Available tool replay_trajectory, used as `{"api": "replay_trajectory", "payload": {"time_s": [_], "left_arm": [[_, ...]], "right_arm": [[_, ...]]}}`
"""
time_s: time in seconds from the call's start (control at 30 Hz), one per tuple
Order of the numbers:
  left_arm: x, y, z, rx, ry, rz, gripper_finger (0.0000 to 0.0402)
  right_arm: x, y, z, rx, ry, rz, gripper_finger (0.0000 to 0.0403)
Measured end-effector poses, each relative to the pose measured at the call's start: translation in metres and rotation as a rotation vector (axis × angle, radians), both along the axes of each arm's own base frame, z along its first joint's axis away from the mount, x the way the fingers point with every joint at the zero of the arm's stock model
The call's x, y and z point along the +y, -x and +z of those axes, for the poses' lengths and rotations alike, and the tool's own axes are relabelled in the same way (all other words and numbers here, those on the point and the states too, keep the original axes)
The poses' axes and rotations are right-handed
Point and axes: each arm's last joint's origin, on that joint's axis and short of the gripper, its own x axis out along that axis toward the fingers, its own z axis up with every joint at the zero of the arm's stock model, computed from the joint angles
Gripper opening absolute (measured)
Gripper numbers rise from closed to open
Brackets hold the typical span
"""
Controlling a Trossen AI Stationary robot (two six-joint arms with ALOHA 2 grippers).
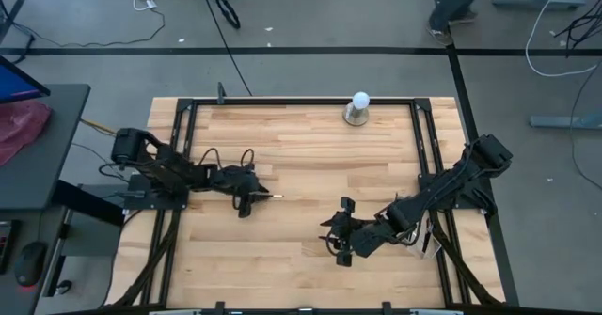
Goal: Put items in baskets/containers
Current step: Put the black eyeshadow brush into the transparent organizer
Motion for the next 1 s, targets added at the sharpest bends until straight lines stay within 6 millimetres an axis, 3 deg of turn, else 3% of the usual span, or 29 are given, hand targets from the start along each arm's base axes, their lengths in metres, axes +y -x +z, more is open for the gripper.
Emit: {"api": "replay_trajectory", "payload": {"time_s": [0.4,0.73,0.87,1.0], "left_arm": [[-0.002,-0.008,-0.013,-0.076,0.004,0.027,0.0017],[-0.002,-0.012,-0.008,-0.158,0.066,0.067,0.0017],[-0.003,-0.024,-0.001,-0.222,0.079,0.065,0.0016],[-0.004,-0.045,0.011,-0.311,0.095,0.041,0.0016]], "right_arm": [[-0.002,-0.002,0.001,-0.005,-0.009,0.007,0.0167],[0.000,0.003,-0.004,0.052,-0.016,0.013,0.0167],[-0.002,0.003,-0.010,0.046,-0.006,-0.041,0.0167],[-0.012,0.009,-0.031,-0.018,-0.023,-0.089,0.0167]]}}
